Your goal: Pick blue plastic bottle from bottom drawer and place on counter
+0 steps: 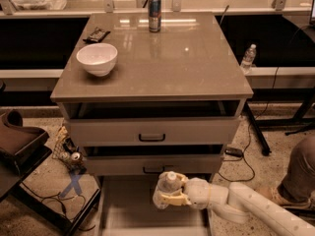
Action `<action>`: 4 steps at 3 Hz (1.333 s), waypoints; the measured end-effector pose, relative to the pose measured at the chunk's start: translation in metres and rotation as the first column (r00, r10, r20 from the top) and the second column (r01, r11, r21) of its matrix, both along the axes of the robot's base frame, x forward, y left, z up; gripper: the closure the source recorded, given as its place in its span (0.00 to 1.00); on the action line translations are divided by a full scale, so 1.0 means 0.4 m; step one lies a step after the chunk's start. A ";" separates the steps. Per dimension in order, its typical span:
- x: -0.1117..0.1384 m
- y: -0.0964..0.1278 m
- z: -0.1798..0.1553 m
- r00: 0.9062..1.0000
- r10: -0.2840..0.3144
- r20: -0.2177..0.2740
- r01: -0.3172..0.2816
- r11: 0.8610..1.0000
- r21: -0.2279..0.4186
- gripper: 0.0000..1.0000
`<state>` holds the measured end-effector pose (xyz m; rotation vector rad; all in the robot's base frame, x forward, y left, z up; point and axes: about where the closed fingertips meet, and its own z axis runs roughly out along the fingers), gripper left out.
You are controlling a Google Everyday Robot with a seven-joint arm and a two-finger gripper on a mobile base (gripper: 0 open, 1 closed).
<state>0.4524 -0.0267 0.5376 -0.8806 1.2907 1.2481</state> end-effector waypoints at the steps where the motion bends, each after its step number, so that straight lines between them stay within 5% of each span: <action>1: -0.033 -0.002 0.120 0.999 0.000 0.048 0.002 1.000 -0.031 1.00; 3: -0.022 0.014 0.132 0.999 0.006 0.032 -0.005 0.999 -0.045 1.00; 4: -0.007 0.025 0.237 1.000 -0.017 0.007 0.017 0.999 -0.034 1.00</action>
Offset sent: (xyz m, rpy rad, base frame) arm -0.0101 -0.0019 0.0366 -0.0193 -0.0327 -0.0056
